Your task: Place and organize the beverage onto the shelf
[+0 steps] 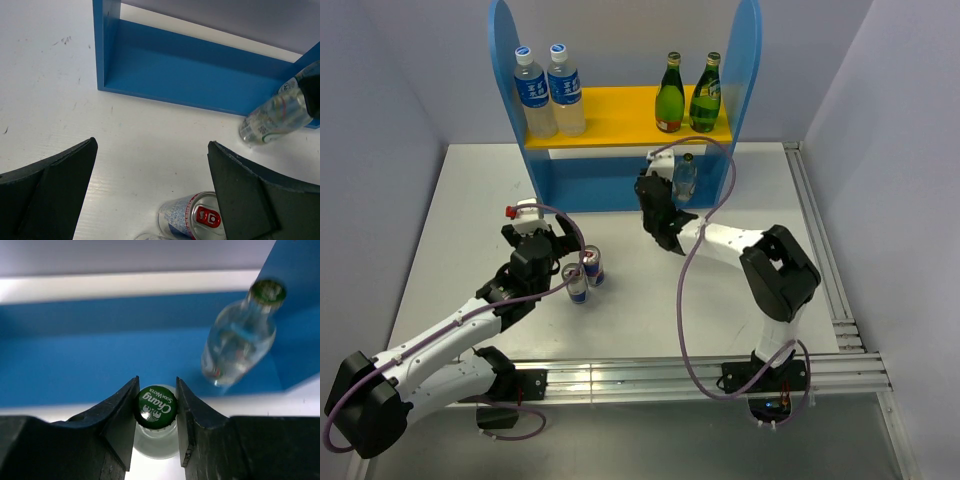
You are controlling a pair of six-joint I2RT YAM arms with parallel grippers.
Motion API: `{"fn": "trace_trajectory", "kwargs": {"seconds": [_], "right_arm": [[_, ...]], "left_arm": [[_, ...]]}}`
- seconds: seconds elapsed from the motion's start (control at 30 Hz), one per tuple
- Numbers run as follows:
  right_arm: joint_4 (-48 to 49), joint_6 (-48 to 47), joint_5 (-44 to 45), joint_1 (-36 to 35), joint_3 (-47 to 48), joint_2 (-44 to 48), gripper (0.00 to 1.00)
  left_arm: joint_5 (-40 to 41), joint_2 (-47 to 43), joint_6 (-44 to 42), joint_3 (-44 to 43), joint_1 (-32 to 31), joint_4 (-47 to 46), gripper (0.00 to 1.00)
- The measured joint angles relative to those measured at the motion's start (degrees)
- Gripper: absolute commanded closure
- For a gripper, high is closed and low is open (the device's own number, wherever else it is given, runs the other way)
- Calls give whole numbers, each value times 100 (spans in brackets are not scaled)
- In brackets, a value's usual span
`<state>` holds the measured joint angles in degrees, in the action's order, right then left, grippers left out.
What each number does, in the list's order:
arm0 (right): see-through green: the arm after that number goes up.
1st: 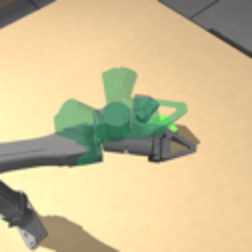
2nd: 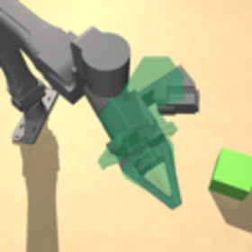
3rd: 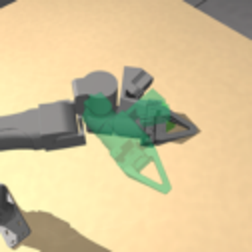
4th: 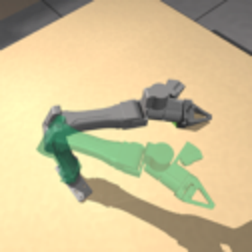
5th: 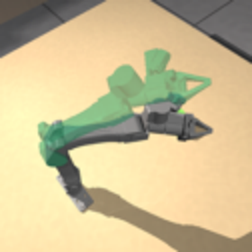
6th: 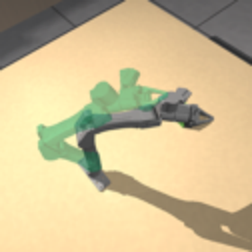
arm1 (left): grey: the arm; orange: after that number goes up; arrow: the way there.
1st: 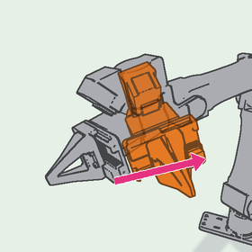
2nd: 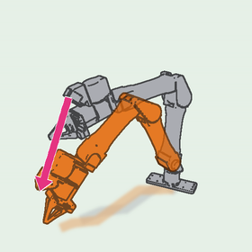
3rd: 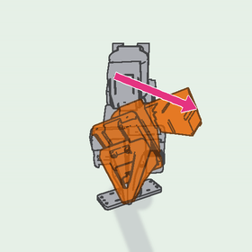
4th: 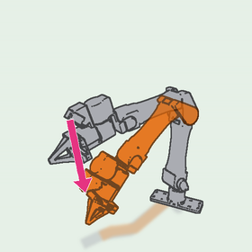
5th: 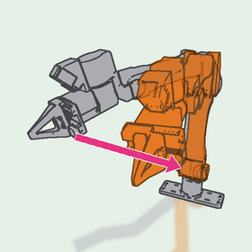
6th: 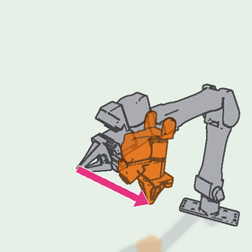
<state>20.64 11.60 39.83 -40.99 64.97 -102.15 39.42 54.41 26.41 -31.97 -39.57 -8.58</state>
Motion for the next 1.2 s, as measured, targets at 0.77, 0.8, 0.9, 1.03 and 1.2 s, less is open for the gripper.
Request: {"fn": "trace_trajectory", "kwargs": {"seconds": [0.77, 0.8, 0.9, 1.03, 1.2], "right_arm": [[804, -673, 68, 697, 1425, -1381, 73], [846, -678, 63, 702, 1425, -1399, 55], [922, -638, 76, 732, 1416, -1416, 6], [1029, -658, -20, 750, 1331, -1403, 0], [1110, -675, -103, 706, 984, -1128, 0]], "left_arm": [[55, 125, 0, 0, 0, -9, 1], [55, 131, 0, 0, 0, -9, 1], [55, 138, -2, 0, 0, -9, 1], [55, 149, -2, 0, 0, -11, 1], [79, 173, -2, 0, 0, -7, 1]]}}
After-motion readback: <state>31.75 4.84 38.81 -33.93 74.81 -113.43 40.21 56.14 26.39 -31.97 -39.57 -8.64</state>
